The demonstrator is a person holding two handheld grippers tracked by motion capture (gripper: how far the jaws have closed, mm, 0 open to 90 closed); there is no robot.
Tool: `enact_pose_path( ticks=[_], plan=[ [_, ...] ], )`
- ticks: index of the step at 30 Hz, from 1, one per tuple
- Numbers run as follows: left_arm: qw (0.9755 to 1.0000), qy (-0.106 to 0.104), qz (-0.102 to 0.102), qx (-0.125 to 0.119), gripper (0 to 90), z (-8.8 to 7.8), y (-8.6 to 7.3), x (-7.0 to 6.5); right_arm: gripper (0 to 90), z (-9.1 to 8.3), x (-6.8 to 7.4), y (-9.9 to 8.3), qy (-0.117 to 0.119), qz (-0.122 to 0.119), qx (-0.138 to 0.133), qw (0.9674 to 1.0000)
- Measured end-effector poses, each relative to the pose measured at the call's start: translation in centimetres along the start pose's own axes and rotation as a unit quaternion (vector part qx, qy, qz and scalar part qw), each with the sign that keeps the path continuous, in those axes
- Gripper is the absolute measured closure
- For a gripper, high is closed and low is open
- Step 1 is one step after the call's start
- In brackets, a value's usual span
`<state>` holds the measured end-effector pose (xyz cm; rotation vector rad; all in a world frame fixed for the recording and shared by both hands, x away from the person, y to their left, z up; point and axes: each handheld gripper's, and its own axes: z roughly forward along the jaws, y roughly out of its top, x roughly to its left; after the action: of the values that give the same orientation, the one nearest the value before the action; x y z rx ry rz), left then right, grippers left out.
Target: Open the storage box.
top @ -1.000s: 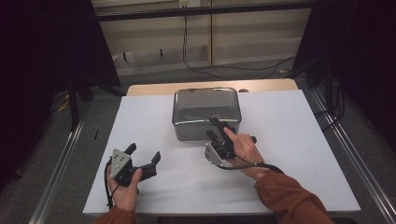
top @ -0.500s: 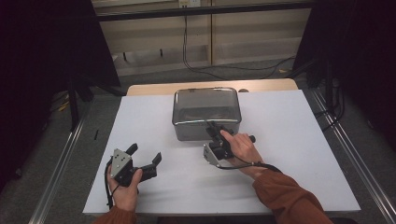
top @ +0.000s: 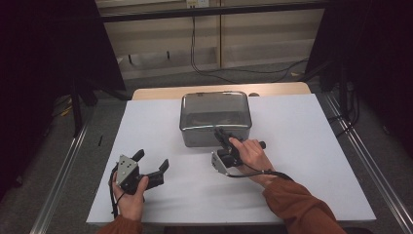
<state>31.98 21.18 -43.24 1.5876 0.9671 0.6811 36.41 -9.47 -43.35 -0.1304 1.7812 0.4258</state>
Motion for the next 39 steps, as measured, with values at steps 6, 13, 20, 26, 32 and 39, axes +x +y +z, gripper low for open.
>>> enact_pose_path(
  ticks=[6, 13, 20, 26, 32, 39],
  plan=[
    [1.0000, -0.001, -0.003, -0.004, 5.3, 0.1, 0.1, 0.1, 78.4, 0.0, -0.1, 0.0, -0.002, -0.005, 0.000, 1.0000],
    [0.9995, -0.030, -0.005, -0.005, 7.3, 0.3, 0.4, 0.2, 78.6, 0.0, -0.2, 0.0, -0.003, -0.001, -0.003, 1.0000],
    [0.9985, -0.054, -0.004, -0.009, 5.0, 0.4, 0.6, 0.2, 79.6, -0.2, -0.4, 0.0, -0.005, 0.003, -0.005, 1.0000],
    [0.9984, -0.057, -0.002, -0.006, 1.8, 0.9, 0.9, 0.2, 80.1, -0.3, -0.6, 0.0, -0.006, 0.006, -0.006, 0.9999],
    [0.9984, -0.057, -0.002, -0.007, 1.4, 1.7, 1.6, 0.1, 80.4, -0.3, -0.9, 0.2, -0.009, 0.007, -0.006, 0.9999],
    [0.9971, -0.074, 0.020, -0.001, 2.6, 2.4, 2.3, -0.3, 80.7, -0.4, -1.3, 0.2, -0.014, 0.009, -0.007, 0.9998]
  ],
)
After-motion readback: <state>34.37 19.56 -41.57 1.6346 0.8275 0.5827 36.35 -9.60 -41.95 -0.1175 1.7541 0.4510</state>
